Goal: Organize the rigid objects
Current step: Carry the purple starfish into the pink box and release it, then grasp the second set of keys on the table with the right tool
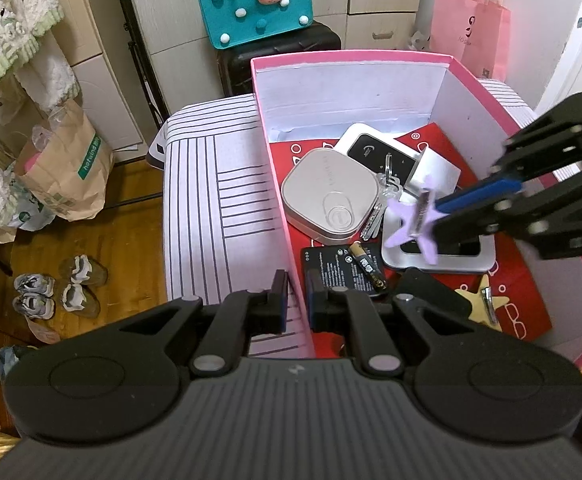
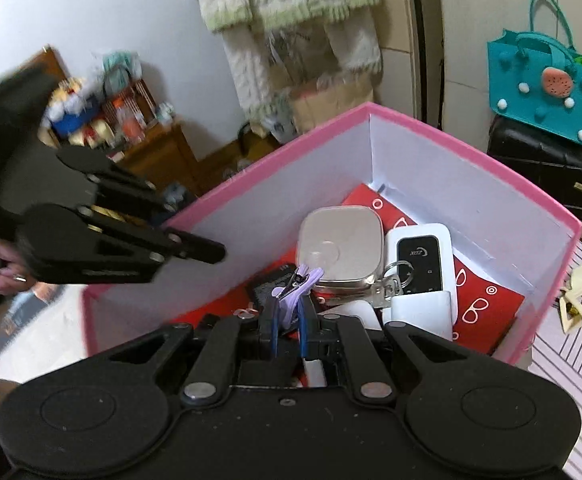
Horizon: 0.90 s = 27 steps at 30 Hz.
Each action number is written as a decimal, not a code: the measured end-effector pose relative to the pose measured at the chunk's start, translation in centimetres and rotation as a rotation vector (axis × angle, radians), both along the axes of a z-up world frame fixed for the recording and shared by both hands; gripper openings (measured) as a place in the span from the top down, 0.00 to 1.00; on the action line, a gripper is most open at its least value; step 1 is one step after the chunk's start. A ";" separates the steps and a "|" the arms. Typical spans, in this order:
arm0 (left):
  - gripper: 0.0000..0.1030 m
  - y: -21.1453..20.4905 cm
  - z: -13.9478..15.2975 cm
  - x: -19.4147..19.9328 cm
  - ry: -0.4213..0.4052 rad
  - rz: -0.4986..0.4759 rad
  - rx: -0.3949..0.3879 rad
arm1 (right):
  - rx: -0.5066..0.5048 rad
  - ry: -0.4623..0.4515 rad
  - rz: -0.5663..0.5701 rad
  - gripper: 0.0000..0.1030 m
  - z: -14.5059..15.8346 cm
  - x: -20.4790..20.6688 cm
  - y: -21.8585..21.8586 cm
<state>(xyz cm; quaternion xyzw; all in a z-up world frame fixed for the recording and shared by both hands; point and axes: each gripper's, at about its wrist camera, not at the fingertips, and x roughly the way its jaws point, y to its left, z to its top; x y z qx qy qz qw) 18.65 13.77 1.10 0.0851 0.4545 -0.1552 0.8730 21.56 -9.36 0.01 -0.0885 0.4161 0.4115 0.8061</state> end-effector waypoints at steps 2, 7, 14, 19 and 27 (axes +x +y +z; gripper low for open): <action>0.92 0.1 0.0 0.0 0.001 -0.001 -0.005 | -0.042 -0.034 -0.021 0.83 -0.3 0.1 0.4; 0.91 0.2 -0.1 0.1 0.001 -0.006 -0.012 | 0.020 -0.075 -0.070 0.83 1.7 -0.1 -1.9; 0.91 0.2 -0.1 0.0 0.001 0.000 -0.018 | 0.107 -0.207 -0.223 0.77 5.1 -2.4 -8.7; 0.91 0.2 -0.1 -0.1 -0.002 0.013 -0.024 | 0.116 -0.234 -0.306 0.70 4.7 -3.2 -12.4; 0.91 0.6 -0.1 0.2 0.020 0.032 -0.047 | -0.009 -0.272 -0.345 0.70 0.0 -1.2 -13.5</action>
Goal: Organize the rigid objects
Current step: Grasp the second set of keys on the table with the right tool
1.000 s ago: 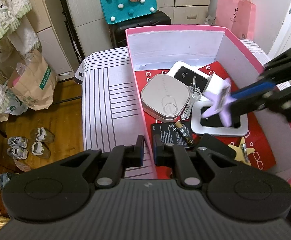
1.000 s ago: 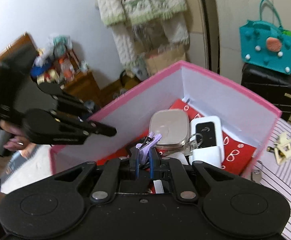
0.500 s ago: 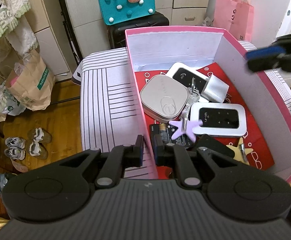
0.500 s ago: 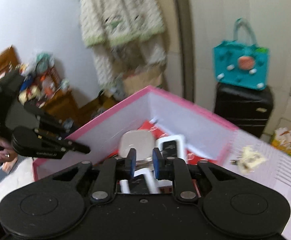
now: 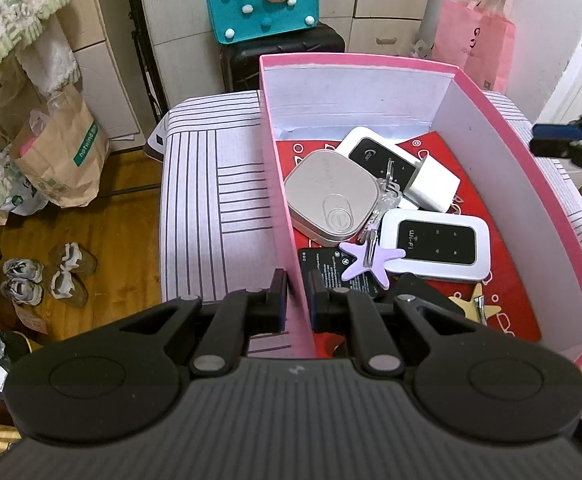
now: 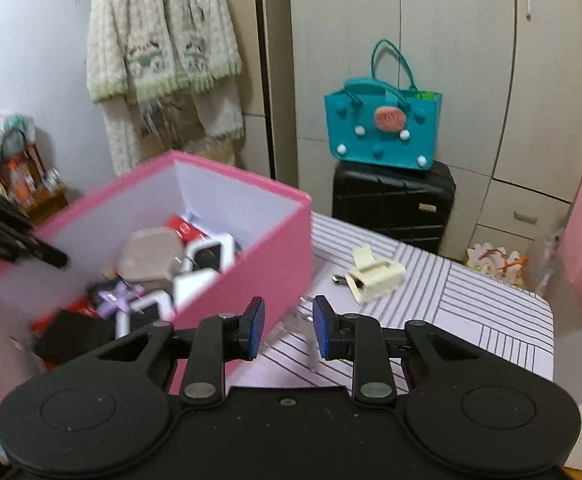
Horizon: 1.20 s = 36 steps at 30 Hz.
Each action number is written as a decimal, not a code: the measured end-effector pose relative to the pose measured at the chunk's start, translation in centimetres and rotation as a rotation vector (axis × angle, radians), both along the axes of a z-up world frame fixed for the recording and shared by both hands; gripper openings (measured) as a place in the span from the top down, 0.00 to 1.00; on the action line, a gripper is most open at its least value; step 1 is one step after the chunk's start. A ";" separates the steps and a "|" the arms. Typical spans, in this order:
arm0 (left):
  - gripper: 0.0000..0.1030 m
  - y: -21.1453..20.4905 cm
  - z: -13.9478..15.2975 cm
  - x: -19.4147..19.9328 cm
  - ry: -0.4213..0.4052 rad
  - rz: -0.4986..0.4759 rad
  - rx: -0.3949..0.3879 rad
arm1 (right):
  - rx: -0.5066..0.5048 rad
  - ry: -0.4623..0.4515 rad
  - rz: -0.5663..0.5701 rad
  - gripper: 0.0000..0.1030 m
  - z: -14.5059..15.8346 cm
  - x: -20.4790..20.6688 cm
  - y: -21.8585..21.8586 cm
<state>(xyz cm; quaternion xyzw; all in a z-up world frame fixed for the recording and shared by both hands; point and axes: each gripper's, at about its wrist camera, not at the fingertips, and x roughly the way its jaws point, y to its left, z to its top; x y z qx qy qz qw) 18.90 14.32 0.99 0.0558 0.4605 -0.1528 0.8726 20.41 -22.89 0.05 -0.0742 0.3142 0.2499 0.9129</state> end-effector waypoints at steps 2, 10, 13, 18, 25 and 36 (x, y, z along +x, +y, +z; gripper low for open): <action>0.91 -0.1 0.0 0.0 -0.001 0.002 0.008 | -0.014 -0.002 0.007 0.70 -1.1 0.7 0.1; 0.91 -0.2 0.1 0.1 0.006 0.010 0.010 | 0.031 -0.013 0.019 0.70 -3.9 3.8 0.2; 0.91 -0.1 0.1 0.1 0.011 0.018 0.004 | 0.034 0.006 0.008 0.70 -5.2 5.4 0.3; 0.91 -0.1 0.1 0.1 0.012 0.017 0.006 | 0.023 0.030 0.014 0.70 -6.6 7.0 0.9; 0.91 -0.1 0.1 0.2 0.012 0.019 0.003 | 0.037 0.069 0.011 0.70 -7.8 7.7 1.6; 0.91 -0.1 0.1 0.2 0.012 0.018 0.001 | 0.013 -0.008 -0.047 0.96 -5.7 5.6 0.6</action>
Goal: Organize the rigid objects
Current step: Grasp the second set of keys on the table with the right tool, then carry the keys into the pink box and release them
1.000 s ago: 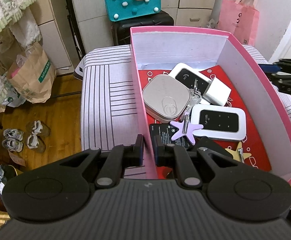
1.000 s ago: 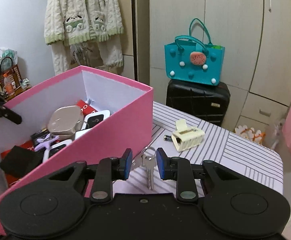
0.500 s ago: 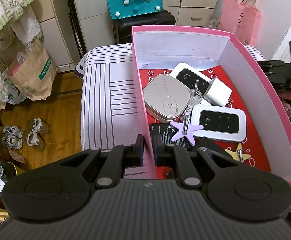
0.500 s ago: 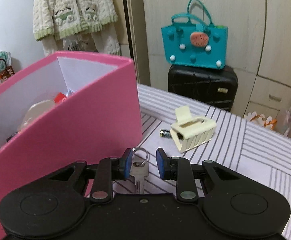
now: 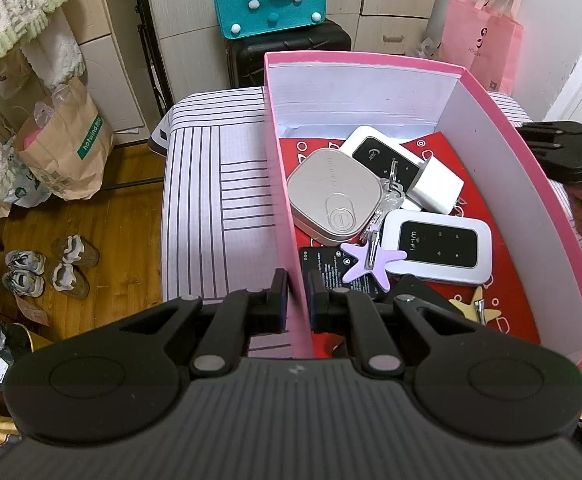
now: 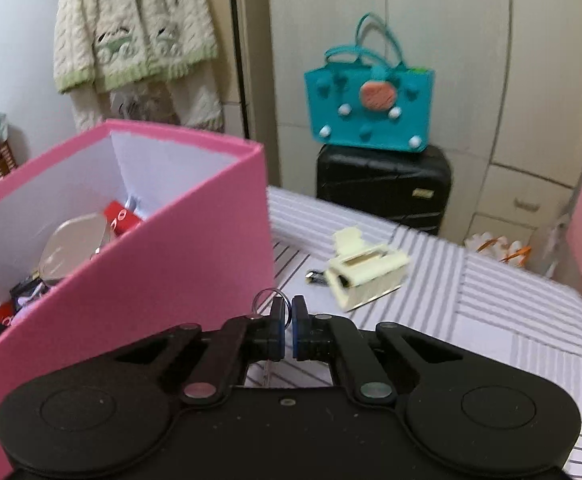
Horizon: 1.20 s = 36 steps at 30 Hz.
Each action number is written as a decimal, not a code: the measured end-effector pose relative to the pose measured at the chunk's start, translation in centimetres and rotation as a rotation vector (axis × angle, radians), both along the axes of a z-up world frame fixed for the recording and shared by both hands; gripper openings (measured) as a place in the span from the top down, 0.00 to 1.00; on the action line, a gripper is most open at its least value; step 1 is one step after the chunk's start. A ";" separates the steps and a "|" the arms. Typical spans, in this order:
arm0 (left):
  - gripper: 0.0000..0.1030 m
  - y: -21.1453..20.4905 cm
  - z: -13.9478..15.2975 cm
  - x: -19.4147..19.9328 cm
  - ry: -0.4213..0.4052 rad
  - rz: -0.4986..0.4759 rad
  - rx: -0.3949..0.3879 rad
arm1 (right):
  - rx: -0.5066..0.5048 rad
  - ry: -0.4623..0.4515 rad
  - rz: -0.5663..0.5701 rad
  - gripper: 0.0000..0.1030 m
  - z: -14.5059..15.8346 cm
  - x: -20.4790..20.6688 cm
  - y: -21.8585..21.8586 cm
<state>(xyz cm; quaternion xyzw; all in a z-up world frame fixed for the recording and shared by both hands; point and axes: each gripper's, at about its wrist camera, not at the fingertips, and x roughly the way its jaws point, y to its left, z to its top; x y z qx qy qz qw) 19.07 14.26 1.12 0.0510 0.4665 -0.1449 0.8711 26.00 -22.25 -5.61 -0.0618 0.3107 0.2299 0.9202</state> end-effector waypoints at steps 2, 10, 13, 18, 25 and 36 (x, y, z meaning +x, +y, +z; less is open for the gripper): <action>0.91 0.0 0.0 0.0 -0.002 0.000 0.003 | 0.011 -0.005 -0.011 0.96 0.7 -0.5 -0.6; 0.91 0.0 -0.2 -0.1 -0.010 -0.004 0.002 | 0.004 -0.064 -0.029 0.96 3.6 -3.2 -1.7; 0.91 0.0 -0.1 -0.1 -0.011 -0.012 0.004 | 0.000 -0.090 -0.025 0.97 4.9 -4.5 -1.6; 0.91 -0.2 -0.1 0.0 -0.003 -0.041 0.018 | 0.017 -0.099 -0.022 0.97 7.4 -5.6 -1.6; 0.90 -0.3 -0.1 -0.1 -0.008 -0.085 0.035 | 0.081 -0.119 0.007 0.97 11.6 -7.1 -0.9; 0.88 0.2 0.0 0.3 0.012 -0.112 0.012 | 0.211 -0.052 0.174 0.97 14.4 -6.5 4.0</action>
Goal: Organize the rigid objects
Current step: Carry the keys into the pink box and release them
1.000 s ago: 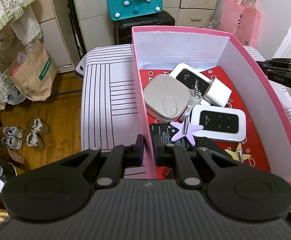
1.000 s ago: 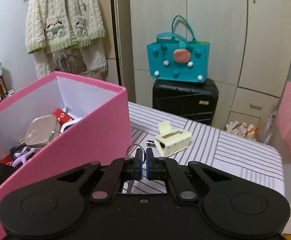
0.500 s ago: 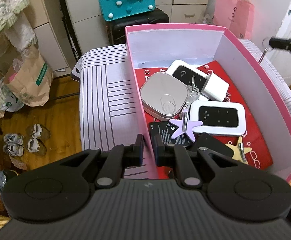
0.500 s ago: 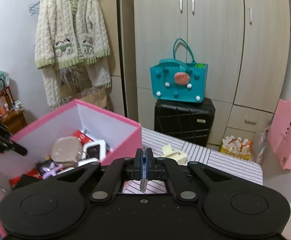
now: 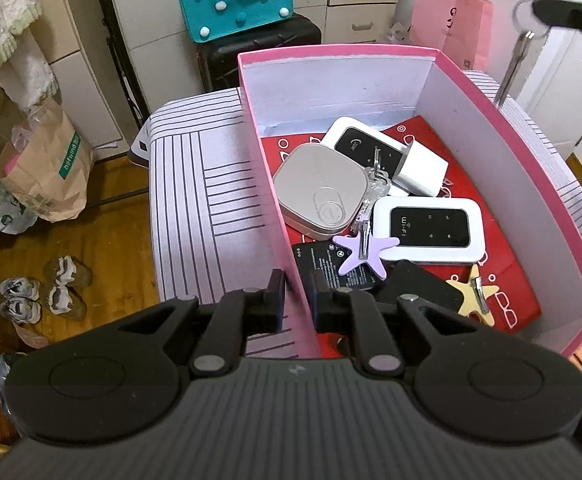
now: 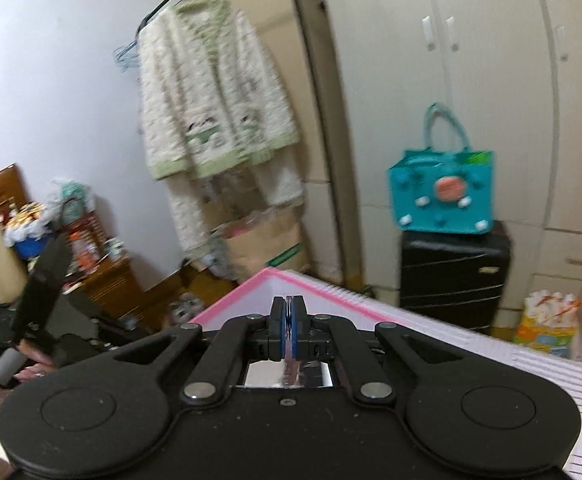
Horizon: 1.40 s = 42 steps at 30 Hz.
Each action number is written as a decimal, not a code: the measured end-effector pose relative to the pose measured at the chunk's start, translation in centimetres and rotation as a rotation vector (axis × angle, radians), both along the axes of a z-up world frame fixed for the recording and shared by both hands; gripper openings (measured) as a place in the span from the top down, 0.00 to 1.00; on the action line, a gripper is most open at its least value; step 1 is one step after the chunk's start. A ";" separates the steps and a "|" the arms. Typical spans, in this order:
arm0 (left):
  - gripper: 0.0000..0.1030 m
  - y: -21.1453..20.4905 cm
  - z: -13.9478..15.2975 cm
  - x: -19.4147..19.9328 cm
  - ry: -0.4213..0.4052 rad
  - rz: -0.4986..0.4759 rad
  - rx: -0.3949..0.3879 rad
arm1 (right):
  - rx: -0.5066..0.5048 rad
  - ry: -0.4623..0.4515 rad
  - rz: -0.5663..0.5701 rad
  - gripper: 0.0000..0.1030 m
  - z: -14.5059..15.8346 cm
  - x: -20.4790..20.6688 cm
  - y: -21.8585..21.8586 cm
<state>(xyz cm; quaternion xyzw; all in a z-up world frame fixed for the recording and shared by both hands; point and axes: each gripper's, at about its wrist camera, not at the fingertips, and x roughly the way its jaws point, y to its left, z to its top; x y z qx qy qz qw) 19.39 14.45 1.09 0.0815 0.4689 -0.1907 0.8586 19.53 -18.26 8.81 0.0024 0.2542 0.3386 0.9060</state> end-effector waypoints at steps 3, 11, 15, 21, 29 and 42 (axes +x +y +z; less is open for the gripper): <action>0.87 0.5 0.0 0.0 0.001 0.011 -0.034 | -0.004 0.042 0.041 0.97 -1.2 1.0 1.9; 0.87 0.7 -0.1 -0.1 0.001 0.024 -0.060 | -0.038 0.192 0.099 0.97 -5.7 5.2 6.5; 0.87 0.8 -0.1 0.0 0.003 0.025 -0.064 | -0.067 0.220 0.084 0.96 -7.0 6.4 8.0; 0.87 1.1 -0.1 0.0 0.003 0.032 -0.079 | -0.045 0.240 0.049 0.90 -6.9 7.6 8.4; 0.86 1.0 -0.1 -0.1 0.001 0.025 -0.077 | -0.001 0.205 -0.055 0.87 -4.7 5.8 2.1; 0.87 0.9 -0.2 -0.3 -0.007 0.055 -0.078 | -0.039 0.134 -0.247 0.61 -6.5 4.1 -8.2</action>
